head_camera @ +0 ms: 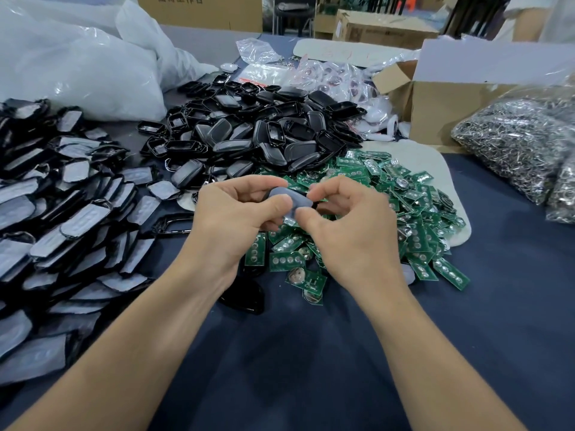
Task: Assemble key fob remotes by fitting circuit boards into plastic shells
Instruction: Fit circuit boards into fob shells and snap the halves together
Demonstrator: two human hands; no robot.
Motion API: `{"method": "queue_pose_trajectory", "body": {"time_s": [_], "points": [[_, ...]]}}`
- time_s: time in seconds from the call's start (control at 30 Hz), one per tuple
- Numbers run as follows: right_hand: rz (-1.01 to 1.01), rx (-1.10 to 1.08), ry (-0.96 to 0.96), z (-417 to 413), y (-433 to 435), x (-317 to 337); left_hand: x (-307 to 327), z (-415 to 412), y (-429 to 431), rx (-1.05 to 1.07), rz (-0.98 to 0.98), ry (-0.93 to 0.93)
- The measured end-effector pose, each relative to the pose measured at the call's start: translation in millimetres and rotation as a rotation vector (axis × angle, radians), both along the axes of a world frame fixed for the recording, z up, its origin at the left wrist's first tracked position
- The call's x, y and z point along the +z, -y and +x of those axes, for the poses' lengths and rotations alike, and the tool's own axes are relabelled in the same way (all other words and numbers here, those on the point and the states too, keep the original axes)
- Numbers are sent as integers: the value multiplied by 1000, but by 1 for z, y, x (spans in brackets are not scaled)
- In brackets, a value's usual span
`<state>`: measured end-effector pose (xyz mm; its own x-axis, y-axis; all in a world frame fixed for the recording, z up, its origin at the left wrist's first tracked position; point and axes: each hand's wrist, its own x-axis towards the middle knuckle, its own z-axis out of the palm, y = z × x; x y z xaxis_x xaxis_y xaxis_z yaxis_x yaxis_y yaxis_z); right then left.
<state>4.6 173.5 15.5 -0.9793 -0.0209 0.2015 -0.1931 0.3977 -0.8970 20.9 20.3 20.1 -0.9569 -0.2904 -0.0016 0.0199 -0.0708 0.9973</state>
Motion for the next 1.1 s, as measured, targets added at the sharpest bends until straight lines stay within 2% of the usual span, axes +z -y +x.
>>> {"method": "queue_pose_trajectory", "body": {"time_s": [0.1,0.23,0.37,0.6,0.73,1.1], "points": [[-178,72,103,-2,1,-1,1,1,-1,8,-14,-8],[-259,92,96,-4,-4,0,0,3,-5,26,-63,-24],[-373,130,183,-4,-4,1,0,3,-7,-16,-77,-18],[-352,91,156,-5,-5,3,1,5,-7,-87,-117,28],[-334,71,126,-5,-6,4,2,5,-5,-110,-52,47],[-353,113,155,-4,-8,4,1,5,-10,13,-100,-6]]}}
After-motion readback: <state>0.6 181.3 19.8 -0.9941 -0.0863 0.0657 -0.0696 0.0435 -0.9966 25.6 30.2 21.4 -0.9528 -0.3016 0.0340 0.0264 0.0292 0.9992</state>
